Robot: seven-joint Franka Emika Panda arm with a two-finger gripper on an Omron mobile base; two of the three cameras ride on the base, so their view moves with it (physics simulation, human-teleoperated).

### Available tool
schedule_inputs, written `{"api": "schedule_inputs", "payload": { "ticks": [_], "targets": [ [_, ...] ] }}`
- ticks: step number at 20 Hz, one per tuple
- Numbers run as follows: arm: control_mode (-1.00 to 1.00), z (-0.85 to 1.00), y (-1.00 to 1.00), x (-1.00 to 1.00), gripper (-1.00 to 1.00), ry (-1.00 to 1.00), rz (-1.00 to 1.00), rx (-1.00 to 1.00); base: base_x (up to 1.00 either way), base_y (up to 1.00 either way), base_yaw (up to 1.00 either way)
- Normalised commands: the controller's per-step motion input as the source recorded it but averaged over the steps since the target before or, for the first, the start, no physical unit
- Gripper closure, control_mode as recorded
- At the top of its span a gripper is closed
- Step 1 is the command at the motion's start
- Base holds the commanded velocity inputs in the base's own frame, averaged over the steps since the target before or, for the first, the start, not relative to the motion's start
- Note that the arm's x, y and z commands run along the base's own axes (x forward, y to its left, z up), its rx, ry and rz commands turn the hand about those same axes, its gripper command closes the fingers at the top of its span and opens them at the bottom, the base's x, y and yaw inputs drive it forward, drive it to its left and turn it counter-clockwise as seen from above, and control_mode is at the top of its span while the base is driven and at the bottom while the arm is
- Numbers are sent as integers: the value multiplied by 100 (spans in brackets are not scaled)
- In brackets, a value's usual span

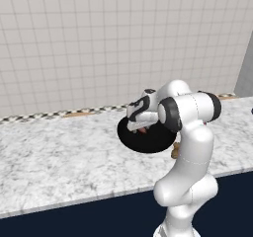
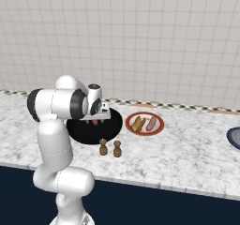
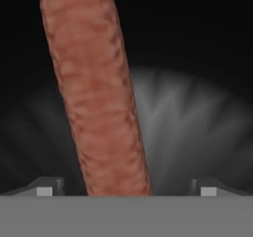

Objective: Place one bun and one sausage from the bowl on each plate.

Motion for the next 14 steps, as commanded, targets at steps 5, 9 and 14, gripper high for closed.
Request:
{"api": "schedule_inputs", "payload": {
  "ticks": [5, 9, 14],
  "targets": [
    [-100, 0, 0, 0, 100, 0, 0, 0, 0, 0, 0],
    [-100, 0, 0, 0, 100, 0, 0, 0, 0, 0, 0],
    [-100, 0, 0, 0, 100, 0, 0, 0, 0, 0, 0]
  ]
}}
